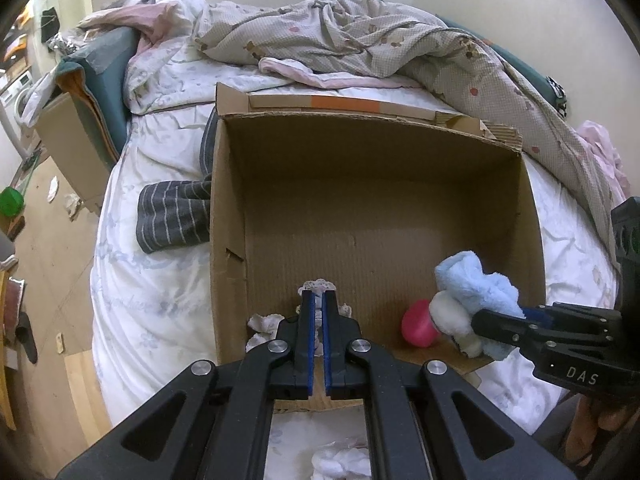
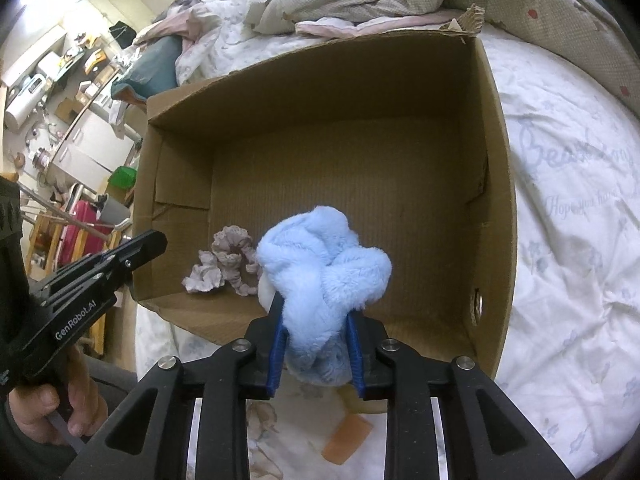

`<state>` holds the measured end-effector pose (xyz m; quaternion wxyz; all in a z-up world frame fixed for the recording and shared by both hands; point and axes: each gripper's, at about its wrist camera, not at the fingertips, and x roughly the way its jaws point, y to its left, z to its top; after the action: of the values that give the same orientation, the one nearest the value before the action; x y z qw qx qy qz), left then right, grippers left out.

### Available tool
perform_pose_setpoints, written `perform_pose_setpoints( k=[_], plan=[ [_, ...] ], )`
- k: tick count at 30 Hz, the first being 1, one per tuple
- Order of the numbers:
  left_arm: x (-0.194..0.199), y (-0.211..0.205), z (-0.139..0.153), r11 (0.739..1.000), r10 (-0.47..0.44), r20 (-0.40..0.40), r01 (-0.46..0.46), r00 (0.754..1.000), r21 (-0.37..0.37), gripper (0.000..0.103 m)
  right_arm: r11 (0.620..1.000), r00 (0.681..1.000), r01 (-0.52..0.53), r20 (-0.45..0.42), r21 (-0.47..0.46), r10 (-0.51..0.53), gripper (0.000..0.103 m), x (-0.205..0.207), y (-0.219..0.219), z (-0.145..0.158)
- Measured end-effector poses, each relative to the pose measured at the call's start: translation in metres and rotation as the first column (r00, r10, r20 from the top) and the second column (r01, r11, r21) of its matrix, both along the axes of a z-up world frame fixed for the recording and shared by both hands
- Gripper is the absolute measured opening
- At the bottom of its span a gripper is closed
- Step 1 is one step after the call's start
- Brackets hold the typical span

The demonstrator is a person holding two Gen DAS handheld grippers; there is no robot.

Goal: Organize soft objects
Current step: 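Open both grippers to release the scrunchie and plush inside the box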

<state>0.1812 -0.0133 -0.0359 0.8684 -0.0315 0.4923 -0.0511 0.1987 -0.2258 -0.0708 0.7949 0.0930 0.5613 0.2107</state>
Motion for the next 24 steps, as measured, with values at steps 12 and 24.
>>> perform_pose_setpoints(
  k=[12,24],
  plan=[
    [-0.001,0.005,0.013,0.996,0.044,0.058,-0.049,0.997,0.077,0.061,0.993,0.987,0.11,0.112,0.041,-0.114,0.083,0.003,-0.016,0.02],
    [-0.004,0.015,0.024,0.996,0.09,0.099,-0.092,0.991,0.018,0.084,0.988,0.977,0.137,0.156,0.074,-0.148,0.103,-0.001,-0.026,0.032]
  ],
)
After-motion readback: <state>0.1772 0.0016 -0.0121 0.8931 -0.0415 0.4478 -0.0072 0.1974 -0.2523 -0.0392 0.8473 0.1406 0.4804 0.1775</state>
